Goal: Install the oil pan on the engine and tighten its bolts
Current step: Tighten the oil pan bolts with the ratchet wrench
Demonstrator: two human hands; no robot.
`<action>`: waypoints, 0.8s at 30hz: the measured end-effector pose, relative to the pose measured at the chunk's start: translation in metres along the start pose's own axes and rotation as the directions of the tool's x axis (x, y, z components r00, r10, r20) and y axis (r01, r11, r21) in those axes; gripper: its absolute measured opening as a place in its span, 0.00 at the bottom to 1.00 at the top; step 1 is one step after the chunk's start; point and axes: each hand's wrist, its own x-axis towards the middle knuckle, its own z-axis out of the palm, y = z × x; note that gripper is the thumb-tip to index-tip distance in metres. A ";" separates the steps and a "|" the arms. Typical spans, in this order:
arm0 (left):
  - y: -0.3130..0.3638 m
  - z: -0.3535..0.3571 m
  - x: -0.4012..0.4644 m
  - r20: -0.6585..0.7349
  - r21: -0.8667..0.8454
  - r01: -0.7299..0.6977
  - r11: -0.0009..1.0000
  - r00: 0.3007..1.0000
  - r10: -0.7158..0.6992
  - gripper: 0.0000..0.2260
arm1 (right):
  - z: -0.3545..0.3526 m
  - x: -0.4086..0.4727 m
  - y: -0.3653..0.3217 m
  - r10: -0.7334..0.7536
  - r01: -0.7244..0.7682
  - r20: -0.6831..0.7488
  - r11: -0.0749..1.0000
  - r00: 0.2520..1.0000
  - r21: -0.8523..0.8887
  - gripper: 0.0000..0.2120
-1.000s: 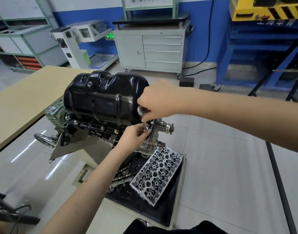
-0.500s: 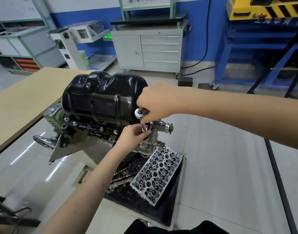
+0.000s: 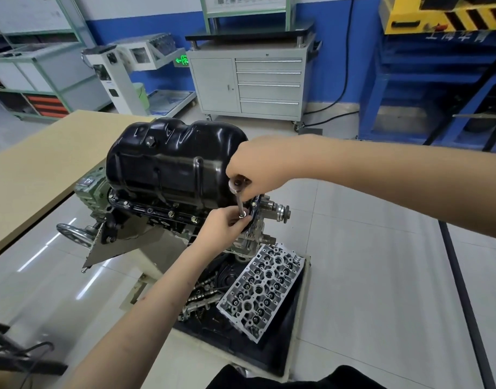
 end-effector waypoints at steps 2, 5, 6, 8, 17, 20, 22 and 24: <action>0.001 -0.001 -0.001 0.016 0.006 -0.007 1.000 1.000 0.007 0.07 | -0.003 -0.003 0.007 -0.106 0.106 0.005 0.993 0.994 -0.049 0.07; -0.001 -0.001 -0.001 0.008 0.000 -0.012 1.000 1.000 0.012 0.07 | 0.003 -0.007 0.012 -0.096 0.095 -0.075 0.995 0.993 -0.008 0.14; -0.001 -0.001 -0.001 0.006 0.002 -0.013 1.000 1.000 0.013 0.07 | 0.008 -0.009 0.011 -0.059 0.059 -0.118 0.998 0.991 -0.010 0.17; -0.003 -0.001 -0.001 0.009 0.014 -0.018 1.000 1.000 0.018 0.06 | 0.020 -0.009 0.004 0.047 -0.043 -0.187 0.999 0.981 0.029 0.21; 0.000 -0.003 -0.001 -0.010 0.070 -0.051 0.996 0.999 0.051 0.06 | 0.023 -0.002 0.004 0.126 -0.132 0.048 0.845 0.991 0.517 0.19; 0.001 -0.002 -0.002 0.008 0.036 -0.010 0.999 1.000 0.010 0.06 | 0.018 -0.004 0.028 0.032 -0.068 0.105 0.933 0.994 0.353 0.15; 0.002 -0.002 -0.001 0.015 0.045 -0.006 0.999 1.000 0.006 0.07 | 0.015 -0.003 0.042 0.059 -0.075 0.084 0.974 0.995 0.212 0.12; 0.003 -0.002 0.000 0.017 0.067 -0.018 0.998 1.000 0.017 0.08 | 0.016 0.000 0.053 0.123 -0.121 -0.030 0.990 0.992 0.068 0.09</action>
